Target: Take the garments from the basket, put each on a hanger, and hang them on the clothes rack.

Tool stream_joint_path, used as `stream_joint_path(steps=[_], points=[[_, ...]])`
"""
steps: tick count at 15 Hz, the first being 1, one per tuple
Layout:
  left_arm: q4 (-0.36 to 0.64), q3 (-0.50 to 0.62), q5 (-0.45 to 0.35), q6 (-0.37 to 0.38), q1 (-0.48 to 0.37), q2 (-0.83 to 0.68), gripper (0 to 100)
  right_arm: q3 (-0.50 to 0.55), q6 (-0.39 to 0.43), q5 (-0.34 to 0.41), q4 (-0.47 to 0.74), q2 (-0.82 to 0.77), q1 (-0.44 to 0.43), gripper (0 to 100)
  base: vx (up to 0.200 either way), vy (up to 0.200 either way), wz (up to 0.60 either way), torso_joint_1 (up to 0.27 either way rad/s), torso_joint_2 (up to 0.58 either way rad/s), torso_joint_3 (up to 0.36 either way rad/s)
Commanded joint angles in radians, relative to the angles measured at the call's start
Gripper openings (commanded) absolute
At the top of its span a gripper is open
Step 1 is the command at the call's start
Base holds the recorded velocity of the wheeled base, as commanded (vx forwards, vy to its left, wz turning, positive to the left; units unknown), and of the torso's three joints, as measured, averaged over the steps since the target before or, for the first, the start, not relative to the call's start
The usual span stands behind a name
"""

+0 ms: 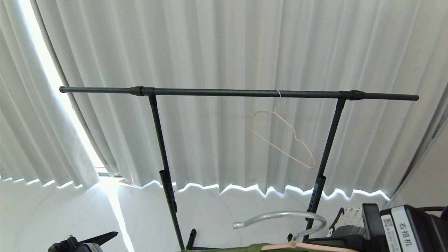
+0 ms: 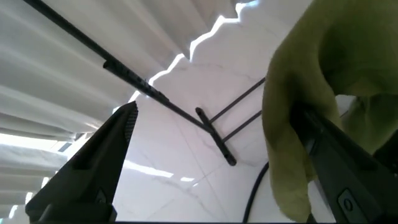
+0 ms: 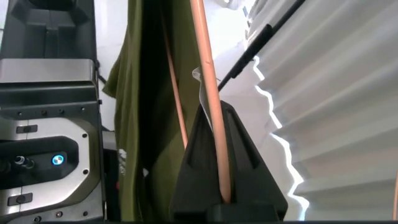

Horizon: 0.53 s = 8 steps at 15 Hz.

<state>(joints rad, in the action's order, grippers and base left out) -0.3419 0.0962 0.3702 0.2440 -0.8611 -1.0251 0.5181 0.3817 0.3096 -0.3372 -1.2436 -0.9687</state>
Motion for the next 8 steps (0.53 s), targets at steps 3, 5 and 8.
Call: stream_joint_path(steps=[3, 5, 8], points=[[0.000, 0.000, 0.004, -0.003, 0.019, 0.002, 0, -0.004, -0.001, -0.010, 0.001, 0.006, 0.007, 0, 0.000, 0.000, 0.00, 0.000, 0.00, 0.000], [0.000, 0.002, 0.006, 0.001, 0.060, 0.054, 0, -0.018, 0.000, -0.030, 0.015, 0.010, 0.039, 0, 0.000, 0.000, 0.00, 0.000, 0.00, 0.000], [0.003, -0.004, 0.004, 0.008, 0.077, 0.186, 0, -0.020, -0.001, -0.096, 0.159, 0.059, 0.128, 0, 0.000, 0.000, 0.00, 0.000, 0.00, 0.000]])
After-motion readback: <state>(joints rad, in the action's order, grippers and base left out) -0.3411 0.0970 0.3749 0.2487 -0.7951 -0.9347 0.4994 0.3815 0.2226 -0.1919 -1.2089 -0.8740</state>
